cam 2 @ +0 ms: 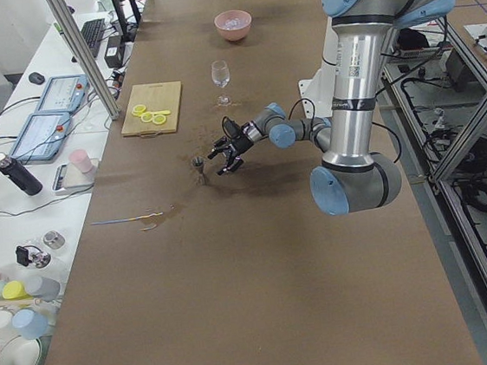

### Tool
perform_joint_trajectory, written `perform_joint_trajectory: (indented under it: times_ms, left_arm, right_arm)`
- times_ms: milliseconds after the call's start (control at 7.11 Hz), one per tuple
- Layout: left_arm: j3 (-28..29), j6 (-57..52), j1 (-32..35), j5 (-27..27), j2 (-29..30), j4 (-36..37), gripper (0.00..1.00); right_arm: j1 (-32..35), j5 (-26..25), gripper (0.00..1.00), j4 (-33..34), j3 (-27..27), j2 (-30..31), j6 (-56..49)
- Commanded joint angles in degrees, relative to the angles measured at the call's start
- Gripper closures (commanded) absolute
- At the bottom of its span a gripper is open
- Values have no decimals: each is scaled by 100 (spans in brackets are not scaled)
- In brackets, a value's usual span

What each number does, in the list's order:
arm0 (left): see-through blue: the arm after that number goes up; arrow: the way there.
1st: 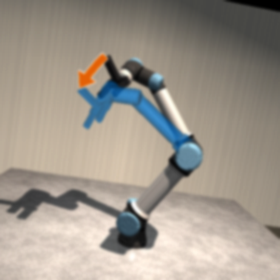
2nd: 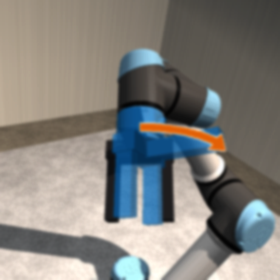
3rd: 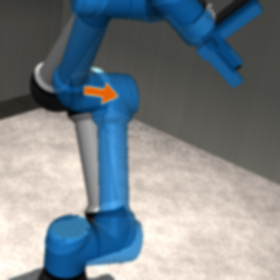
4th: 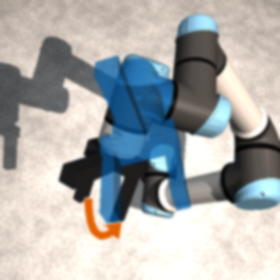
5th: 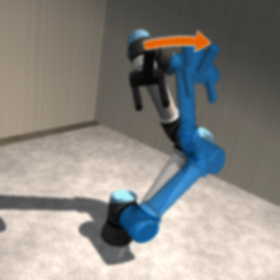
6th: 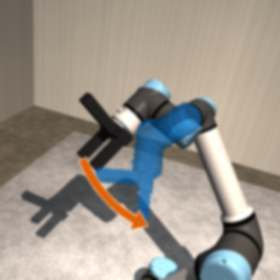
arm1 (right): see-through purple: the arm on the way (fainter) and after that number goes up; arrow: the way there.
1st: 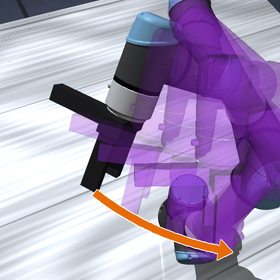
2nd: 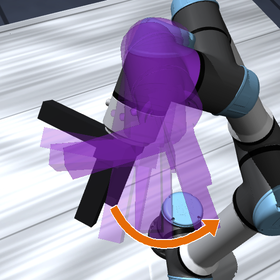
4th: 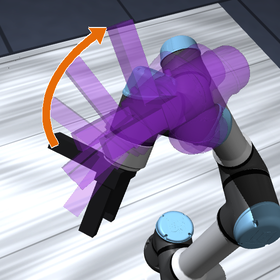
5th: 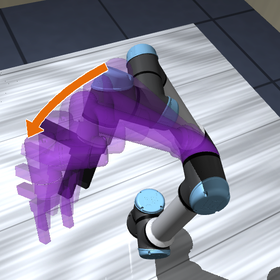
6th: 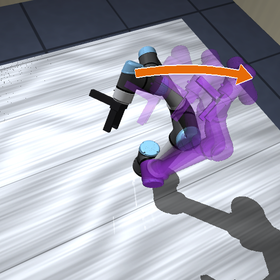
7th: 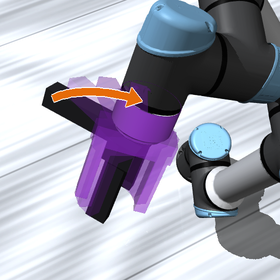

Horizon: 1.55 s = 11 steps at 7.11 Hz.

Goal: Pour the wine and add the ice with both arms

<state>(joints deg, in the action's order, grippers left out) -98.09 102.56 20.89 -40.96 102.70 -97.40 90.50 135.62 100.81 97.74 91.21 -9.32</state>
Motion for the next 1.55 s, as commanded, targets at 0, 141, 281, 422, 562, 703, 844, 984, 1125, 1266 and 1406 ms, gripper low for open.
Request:
perform_joint_trajectory:
  times_ms: [0, 141, 281, 422, 562, 703, 844, 984, 1125, 1266, 1406]
  left_arm:
    - [279, -366, 231, 0, 4, -417, 2]
    - [621, -507, 284, 0, 30, -881, 2]
    - [781, -674, 310, 0, 31, -1208, 2]
    - [808, -754, 328, 0, 65, -1298, 2]
    - [878, -746, 337, 0, 101, -1299, 2]
    - [879, -790, 337, -17, 179, -1299, 7]
    - [888, -816, 346, -9, 215, -1299, 16]
    - [888, -825, 389, -9, 215, -1299, 18]
    - [905, -825, 451, -26, 215, -1299, 18]
    - [975, -860, 477, -26, 224, -1299, 19]
    - [984, -860, 486, -35, 224, -1299, 26]
  right_arm:
    - [-15, 0, 0, 0, 0, -6, 0]
    - [-15, 0, 0, 0, 0, -6, 0]
    - [-15, 0, 0, 0, 0, -15, 0]
    - [-15, 0, 0, 0, 0, -15, 0]
    - [-15, 0, 0, 0, -9, -15, 0]
    - [-15, 0, 0, -9, -9, -15, 0]
    - [-15, 0, 0, 0, -18, -15, 0]
    - [-15, 0, 0, 0, -18, -15, 0]
    - [-15, 0, 0, 0, -27, -15, 0]
    - [-24, 0, 0, -9, -53, -15, 0]
    - [-24, 0, 0, -9, -53, -15, 0]
